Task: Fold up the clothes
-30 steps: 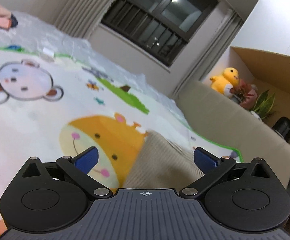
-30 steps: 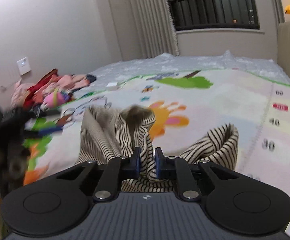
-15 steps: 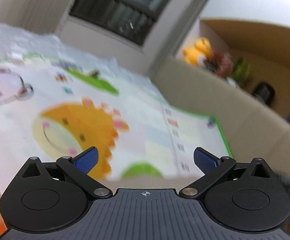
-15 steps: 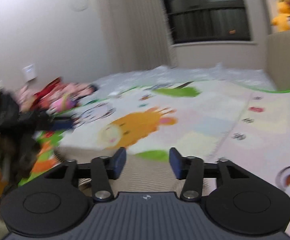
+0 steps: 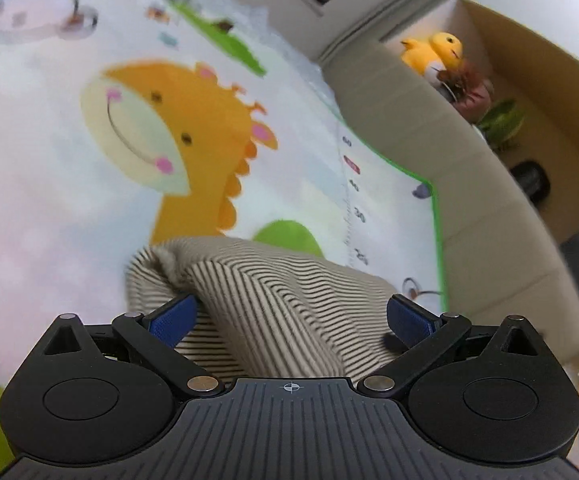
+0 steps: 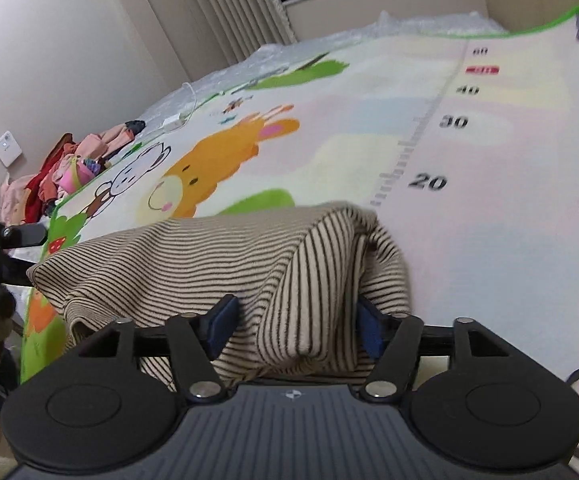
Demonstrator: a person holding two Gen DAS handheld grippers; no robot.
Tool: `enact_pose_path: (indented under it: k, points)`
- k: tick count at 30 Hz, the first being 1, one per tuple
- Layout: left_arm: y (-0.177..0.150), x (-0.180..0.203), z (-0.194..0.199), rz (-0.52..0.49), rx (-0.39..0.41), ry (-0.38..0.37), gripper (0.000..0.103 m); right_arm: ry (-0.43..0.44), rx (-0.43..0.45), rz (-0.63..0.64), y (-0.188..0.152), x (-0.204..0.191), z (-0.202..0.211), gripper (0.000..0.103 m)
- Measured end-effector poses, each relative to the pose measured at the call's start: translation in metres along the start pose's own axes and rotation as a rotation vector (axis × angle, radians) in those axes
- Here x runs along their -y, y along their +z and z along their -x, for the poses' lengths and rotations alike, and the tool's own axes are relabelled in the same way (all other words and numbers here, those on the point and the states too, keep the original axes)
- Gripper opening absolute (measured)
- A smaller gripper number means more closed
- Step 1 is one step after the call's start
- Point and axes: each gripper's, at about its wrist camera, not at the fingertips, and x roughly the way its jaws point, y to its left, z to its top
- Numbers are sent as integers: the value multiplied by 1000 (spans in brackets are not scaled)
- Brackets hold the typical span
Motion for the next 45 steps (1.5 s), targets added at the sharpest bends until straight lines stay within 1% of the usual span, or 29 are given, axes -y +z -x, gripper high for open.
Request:
enact_pose_path:
  k: [3,4,5,6,7,8,10,11,14,15,17,19,22,24,26,29,30,31,32,33,34,35,36,37,39,40,42,43,45]
  points:
    - [-3,-8,-29,23,-78,23,101,19,-4,-16,-3,4,-6,72]
    - [-3,-10,-35,22,-79,19,101,25,-1,-15,-3,5,-8,64]
    - [-2,-11,-38,18,-67,7,96,30,9,-5,-3,5,-8,56]
    - [0,-13,-39,17,-55,-1,79,39,15,0,-1,6,-9,45]
    - [4,-14,-42,21,-49,0,71,53,17,-11,1,8,-13,39]
    - [9,-17,-46,19,-48,4,64,63,21,-21,6,9,-19,36]
    - [29,-20,-59,-19,-48,21,56,72,33,-24,19,11,-35,30]
    - [43,-20,-65,-33,-37,38,53,68,48,-18,34,11,-45,29]
    - [86,-11,-77,-66,42,79,49,53,96,-17,76,13,-73,27]
    - [95,-6,-75,-80,77,78,49,49,113,-28,90,15,-79,27]
    - [97,3,-66,-97,112,34,48,76,156,-40,104,13,-71,27]
    - [88,9,-52,-135,117,9,48,102,176,-18,100,11,-55,27]
    - [68,11,-39,-159,99,-8,48,127,173,-5,84,9,-36,27]
    - [57,9,-40,-181,83,15,48,116,153,8,72,8,-34,27]
    - [48,5,-47,-219,71,69,49,79,133,38,61,8,-42,28]
    - [30,-8,-61,-279,44,185,52,10,116,76,47,16,-58,37]
    - [23,-10,-59,-307,55,195,52,-13,111,83,43,20,-64,39]
    - [18,-9,-53,-331,69,202,53,6,124,57,42,25,-61,47]
    - [15,-8,-48,-347,80,216,60,-10,133,45,43,26,-56,55]
    - [13,-5,-42,-351,90,241,67,-55,144,62,43,24,-49,65]
    - [12,-2,-35,-358,104,267,71,-87,154,91,42,21,-43,80]
    - [10,4,-29,-370,123,293,72,-139,173,127,40,16,-36,86]
    - [8,12,-22,-387,146,306,73,-191,192,163,38,11,-29,89]
    - [5,22,-16,-403,168,301,74,-192,218,187,36,5,-21,89]
    - [0,43,-9,-433,200,243,80,-191,269,234,32,-7,-4,92]
    - [-4,54,-8,-453,210,213,82,-167,287,243,31,-14,2,98]
    - [-14,74,-19,-512,193,196,90,-144,287,283,30,-27,3,102]
    - [-19,77,-31,-534,162,220,92,-156,272,314,28,-33,-2,103]
    - [-29,79,-54,-566,96,271,92,-185,152,365,24,-33,-27,103]
